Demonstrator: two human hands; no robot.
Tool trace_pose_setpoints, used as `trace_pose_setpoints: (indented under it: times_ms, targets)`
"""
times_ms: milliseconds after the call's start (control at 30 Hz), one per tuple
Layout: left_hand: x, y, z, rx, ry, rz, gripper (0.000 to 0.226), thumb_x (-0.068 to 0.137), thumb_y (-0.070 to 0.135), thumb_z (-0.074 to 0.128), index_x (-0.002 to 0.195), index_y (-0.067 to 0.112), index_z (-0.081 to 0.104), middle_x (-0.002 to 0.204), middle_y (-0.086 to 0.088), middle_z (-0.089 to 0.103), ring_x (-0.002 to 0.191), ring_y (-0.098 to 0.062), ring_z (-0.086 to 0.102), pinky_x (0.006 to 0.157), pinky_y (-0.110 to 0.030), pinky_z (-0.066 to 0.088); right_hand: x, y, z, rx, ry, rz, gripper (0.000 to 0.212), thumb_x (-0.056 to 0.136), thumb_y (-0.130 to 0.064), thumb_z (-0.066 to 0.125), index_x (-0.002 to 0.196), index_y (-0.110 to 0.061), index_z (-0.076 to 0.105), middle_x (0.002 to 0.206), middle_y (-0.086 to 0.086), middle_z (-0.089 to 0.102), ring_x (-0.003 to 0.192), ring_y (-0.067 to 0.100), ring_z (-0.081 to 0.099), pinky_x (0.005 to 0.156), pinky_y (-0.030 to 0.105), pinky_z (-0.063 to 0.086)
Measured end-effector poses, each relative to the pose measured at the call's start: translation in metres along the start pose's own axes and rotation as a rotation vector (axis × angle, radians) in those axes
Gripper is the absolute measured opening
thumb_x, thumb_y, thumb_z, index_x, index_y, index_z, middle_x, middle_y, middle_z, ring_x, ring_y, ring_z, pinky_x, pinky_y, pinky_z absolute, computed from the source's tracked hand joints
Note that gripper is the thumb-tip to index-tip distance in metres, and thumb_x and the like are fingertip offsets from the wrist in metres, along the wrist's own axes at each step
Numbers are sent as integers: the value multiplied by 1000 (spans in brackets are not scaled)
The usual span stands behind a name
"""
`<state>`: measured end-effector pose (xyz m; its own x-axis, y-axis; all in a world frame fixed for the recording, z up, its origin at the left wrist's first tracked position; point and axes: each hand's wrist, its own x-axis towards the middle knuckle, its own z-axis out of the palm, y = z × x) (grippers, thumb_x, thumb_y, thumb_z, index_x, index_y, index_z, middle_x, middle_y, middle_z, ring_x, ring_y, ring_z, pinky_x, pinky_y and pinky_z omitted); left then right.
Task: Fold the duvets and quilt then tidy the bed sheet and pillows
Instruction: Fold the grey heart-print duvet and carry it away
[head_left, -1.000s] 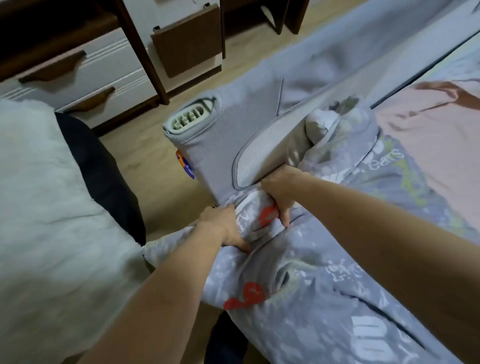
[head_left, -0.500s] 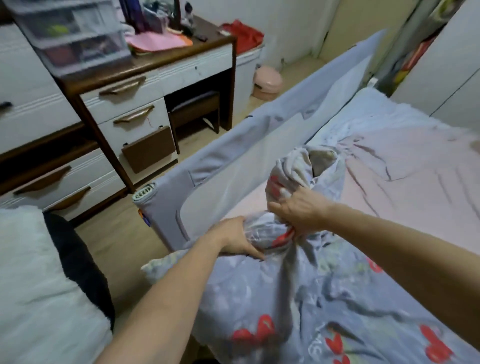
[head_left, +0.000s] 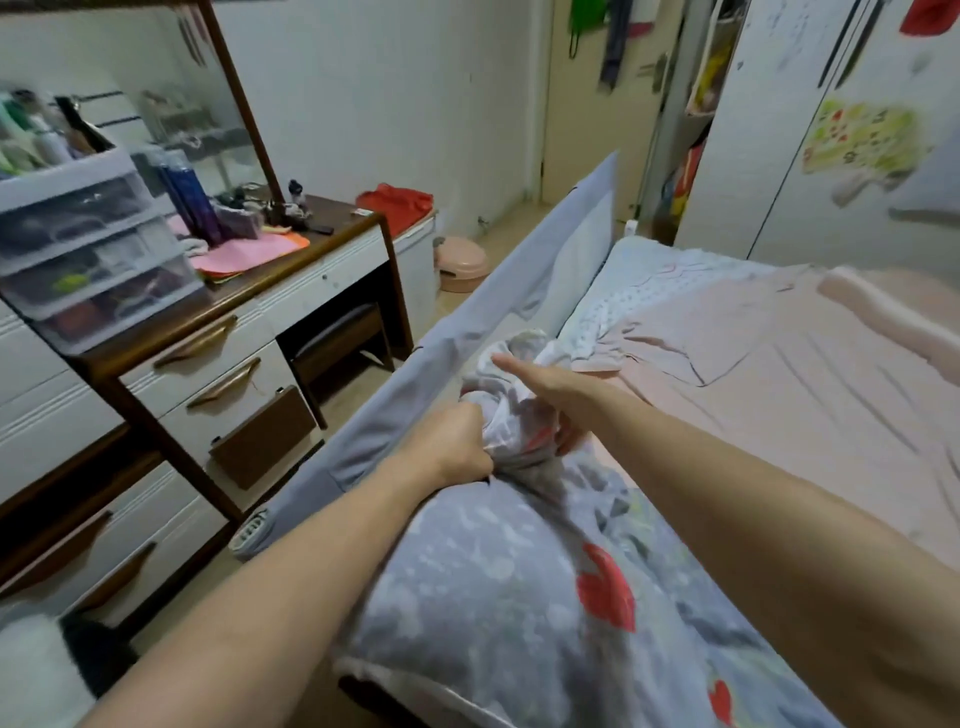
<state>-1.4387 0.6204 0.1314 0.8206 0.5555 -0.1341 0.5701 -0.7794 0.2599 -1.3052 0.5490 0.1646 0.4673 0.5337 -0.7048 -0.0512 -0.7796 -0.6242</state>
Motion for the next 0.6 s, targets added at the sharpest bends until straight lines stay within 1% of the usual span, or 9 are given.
trace_pose_setpoints:
  times_ms: [67,100,167,233,300,367,433,500,600]
  targets:
    - [7,3,-10,32,-6,100,31,72,18,64,62,19,35,64,2,42,65,-23,47,47,-28,28,1,-24,7,-209,-80,0,59,90,-64,45,108,-8,54,123,14,52,118,26,44,105,38,33]
    - [12,2,-15,50,-13,153,31,73,17,64,61,18,35,64,4,40,65,-23,46,49,-28,30,9,-32,9,-313,-26,-10,45,97,-54,40,107,-13,54,121,11,51,117,24,43,102,34,32]
    - [17,-5,-19,99,-36,249,32,76,17,64,62,18,35,67,4,39,66,-22,42,55,-29,32,29,-40,10,-435,49,50,47,101,-42,38,131,-7,47,140,16,45,121,27,45,103,36,36]
    - [26,-26,-14,96,-93,316,25,78,17,62,67,16,39,73,-2,46,69,-24,47,58,-30,33,50,-39,21,-476,7,158,53,98,-40,45,131,1,44,136,19,50,123,29,49,103,35,39]
    - [41,-54,-12,55,-137,353,20,77,18,61,72,13,43,77,-9,55,77,-32,58,57,-34,38,73,-38,33,-324,232,23,34,88,-33,64,101,-2,58,110,19,59,104,28,58,89,33,48]
    - [60,-81,-28,-39,-132,388,15,78,19,61,75,11,48,82,-14,63,83,-36,61,60,-38,44,82,-67,37,-64,529,-145,20,79,-18,70,79,-6,54,89,14,57,84,24,58,63,28,45]
    - [78,-95,-53,-197,-37,403,10,79,17,59,80,15,50,91,-16,66,89,-37,61,62,-34,42,85,-116,24,22,757,-265,17,76,-12,68,87,-4,59,87,13,59,85,26,61,59,28,45]
    - [95,-106,-77,-317,47,385,13,76,18,59,88,15,54,99,-16,67,96,-36,60,64,-27,36,83,-161,19,87,860,-411,22,73,-10,65,94,-7,63,90,11,64,90,26,64,71,32,51]
    - [121,-140,-78,-474,-3,252,66,61,32,52,125,18,56,119,-8,65,111,-28,59,79,-26,46,99,-180,43,88,910,-547,46,74,-7,61,118,-15,54,108,9,63,98,25,59,83,36,50]
